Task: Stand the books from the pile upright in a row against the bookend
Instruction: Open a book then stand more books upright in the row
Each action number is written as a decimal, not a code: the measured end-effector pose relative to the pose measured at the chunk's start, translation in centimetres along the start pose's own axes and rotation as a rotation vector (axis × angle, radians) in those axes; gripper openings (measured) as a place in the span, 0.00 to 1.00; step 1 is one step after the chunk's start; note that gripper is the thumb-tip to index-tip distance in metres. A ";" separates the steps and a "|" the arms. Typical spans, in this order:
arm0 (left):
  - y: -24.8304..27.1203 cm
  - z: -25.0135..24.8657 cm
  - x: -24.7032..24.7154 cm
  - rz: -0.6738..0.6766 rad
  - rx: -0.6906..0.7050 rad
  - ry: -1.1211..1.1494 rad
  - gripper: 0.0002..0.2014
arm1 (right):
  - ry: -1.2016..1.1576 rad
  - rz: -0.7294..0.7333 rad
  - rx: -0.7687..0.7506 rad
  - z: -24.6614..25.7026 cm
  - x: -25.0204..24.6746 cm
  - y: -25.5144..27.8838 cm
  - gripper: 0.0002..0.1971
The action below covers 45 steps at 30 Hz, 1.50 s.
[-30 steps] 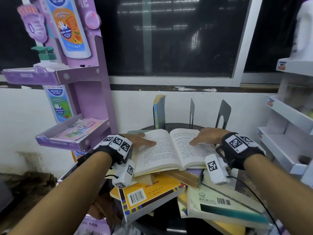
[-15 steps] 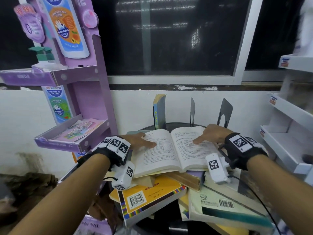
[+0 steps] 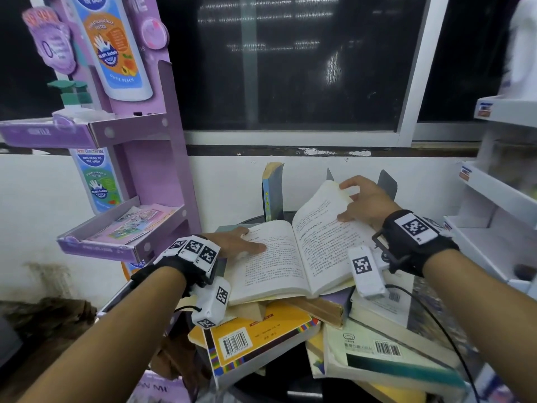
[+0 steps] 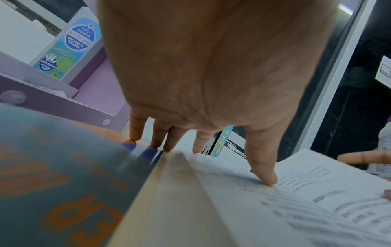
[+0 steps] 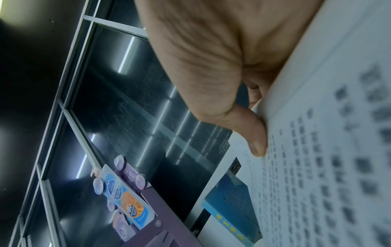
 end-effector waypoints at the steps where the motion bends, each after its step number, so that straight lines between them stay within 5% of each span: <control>1: 0.0 0.1 0.0 -0.010 0.007 0.008 0.54 | -0.014 -0.006 -0.017 0.3 -0.1 0.1 0.29; 5: 0.0 0.3 -0.1 -0.069 0.038 0.033 0.45 | -0.080 -0.047 -0.092 1.9 -0.9 0.9 0.30; 9: 0.5 0.2 -0.6 -0.134 0.097 0.117 0.50 | -0.125 -0.091 -0.191 3.6 -1.8 2.2 0.31; 13: 1.3 -0.8 -1.3 -0.261 0.204 0.346 0.44 | -0.146 -0.169 -0.277 4.5 -2.3 2.9 0.33; 22: 2.3 -3.2 -2.9 -0.536 0.393 0.609 0.57 | -0.208 -0.300 -0.298 3.9 -2.3 3.2 0.33; 27: 3.0 -5.7 -2.1 -0.555 0.541 0.578 0.31 | -0.229 -0.315 -0.322 3.2 -1.9 2.9 0.28; 37: 3.4 -9.1 -0.7 -0.674 0.699 0.417 0.29 | -0.122 -0.272 -0.427 3.2 -1.1 4.0 0.24; 45: 4.2 -11.3 0.5 -0.620 0.785 0.332 0.25 | 0.006 -0.250 -0.539 4.2 -0.2 5.7 0.26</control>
Point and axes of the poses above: each hand's wrist, its own y-axis away from the middle knuckle, its own x-axis out of the palm, z = x × y, the point moved 2 cm from there along -y, towards the middle knuckle, and after that the axes turned 7 degrees about x, right-handed, at the moved point
